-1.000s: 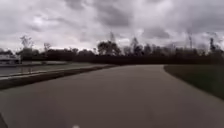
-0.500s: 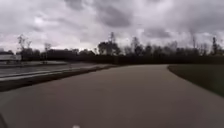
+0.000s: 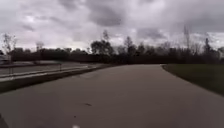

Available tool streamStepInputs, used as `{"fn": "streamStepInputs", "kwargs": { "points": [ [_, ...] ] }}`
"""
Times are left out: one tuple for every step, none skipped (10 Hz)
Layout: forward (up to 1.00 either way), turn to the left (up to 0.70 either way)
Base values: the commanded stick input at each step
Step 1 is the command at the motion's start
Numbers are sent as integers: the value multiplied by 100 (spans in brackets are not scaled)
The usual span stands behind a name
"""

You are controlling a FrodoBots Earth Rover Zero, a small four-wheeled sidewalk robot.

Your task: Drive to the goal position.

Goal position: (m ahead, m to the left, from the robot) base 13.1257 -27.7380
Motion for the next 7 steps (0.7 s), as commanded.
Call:
{"fn": "streamStepInputs", "kwargs": {
  "points": [
    [100,0],
    [100,0],
    [100,0],
    [100,0],
    [100,0],
    [100,0],
    [100,0]
  ]
}}
